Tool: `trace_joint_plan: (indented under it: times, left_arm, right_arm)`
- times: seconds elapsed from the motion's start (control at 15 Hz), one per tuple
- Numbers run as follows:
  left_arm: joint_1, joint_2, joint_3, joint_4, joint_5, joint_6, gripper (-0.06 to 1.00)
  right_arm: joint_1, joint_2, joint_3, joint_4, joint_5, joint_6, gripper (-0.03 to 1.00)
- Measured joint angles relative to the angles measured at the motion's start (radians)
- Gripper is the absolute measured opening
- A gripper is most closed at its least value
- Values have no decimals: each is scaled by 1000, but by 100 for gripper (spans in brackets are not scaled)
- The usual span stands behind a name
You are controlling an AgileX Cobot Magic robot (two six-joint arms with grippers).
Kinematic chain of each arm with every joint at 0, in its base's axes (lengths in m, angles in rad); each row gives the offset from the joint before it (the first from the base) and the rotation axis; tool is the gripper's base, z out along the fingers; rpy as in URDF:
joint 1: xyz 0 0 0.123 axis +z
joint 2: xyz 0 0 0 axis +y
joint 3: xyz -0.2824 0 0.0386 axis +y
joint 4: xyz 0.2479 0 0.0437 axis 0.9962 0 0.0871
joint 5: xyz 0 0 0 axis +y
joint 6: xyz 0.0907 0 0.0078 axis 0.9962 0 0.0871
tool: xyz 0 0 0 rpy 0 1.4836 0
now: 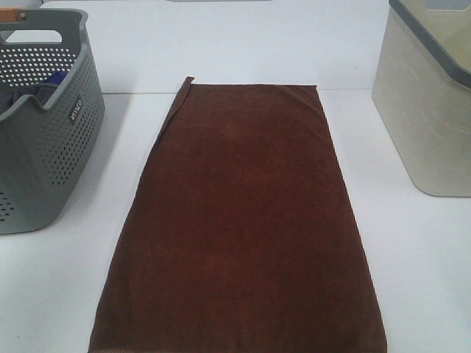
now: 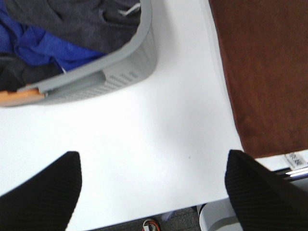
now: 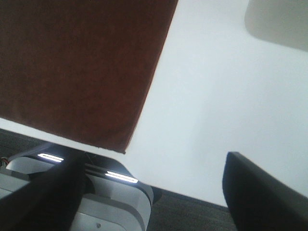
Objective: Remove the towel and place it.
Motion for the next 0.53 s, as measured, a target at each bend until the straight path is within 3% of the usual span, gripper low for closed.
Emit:
trace_joint_plan:
  times: [0.27, 0.53]
  left_arm:
    - [0, -259, 291, -7, 1, -7, 77]
    - [0, -445, 446, -7, -38, 28, 77]
  right_arm:
    - [0, -212, 257, 0, -19, 1, 75]
    - [0, -412, 437, 0, -95, -28, 75]
